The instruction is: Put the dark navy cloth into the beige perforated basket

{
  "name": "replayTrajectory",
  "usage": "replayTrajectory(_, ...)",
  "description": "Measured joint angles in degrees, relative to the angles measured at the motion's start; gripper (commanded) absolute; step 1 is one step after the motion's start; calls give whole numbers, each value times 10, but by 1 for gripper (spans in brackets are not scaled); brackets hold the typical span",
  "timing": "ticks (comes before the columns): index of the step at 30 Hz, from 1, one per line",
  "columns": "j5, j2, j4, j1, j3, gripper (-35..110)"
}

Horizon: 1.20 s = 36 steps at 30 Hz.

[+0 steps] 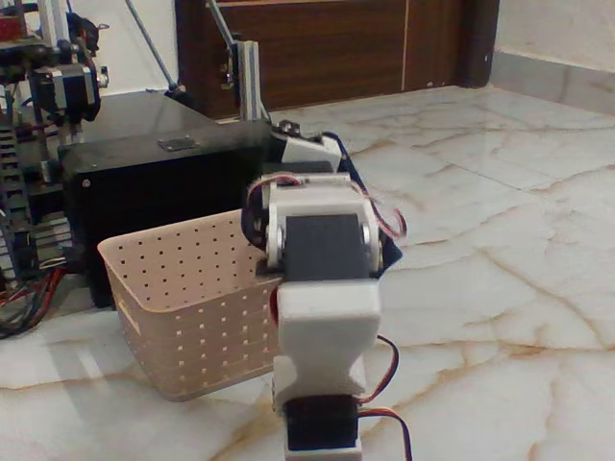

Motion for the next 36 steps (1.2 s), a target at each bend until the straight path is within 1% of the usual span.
replayTrajectory(3, 2, -117, 60, -23, -179, 0)
replayTrajectory(4, 2, -122, 62, -27, -192, 0)
replayTrajectory(6, -4, -226, 132, -41, -339, 0)
replayTrajectory(8, 75, -262, 174, -62, -428, 0)
replayTrajectory(10, 178, -301, 247, -69, -517, 0)
replayTrajectory(11, 189, -302, 255, -69, -525, 0)
replayTrajectory(13, 313, -328, 333, -75, -580, 0)
replayTrajectory(14, 353, -331, 366, -76, -597, 0)
replayTrajectory(15, 381, -341, 411, -77, -613, 0)
replayTrajectory(17, 417, -367, 546, -77, -662, 0)
replayTrajectory(20, 434, -382, 629, -77, -681, 0)
replayTrajectory(22, 450, -388, 653, -77, -693, 4)
replayTrajectory(29, 458, -388, 704, -77, -704, 5)
replayTrajectory(33, 429, -388, 725, -69, -700, 6)
replayTrajectory(35, 421, -388, 741, -54, -659, 6)
replayTrajectory(36, 427, -386, 708, -54, -660, 6)
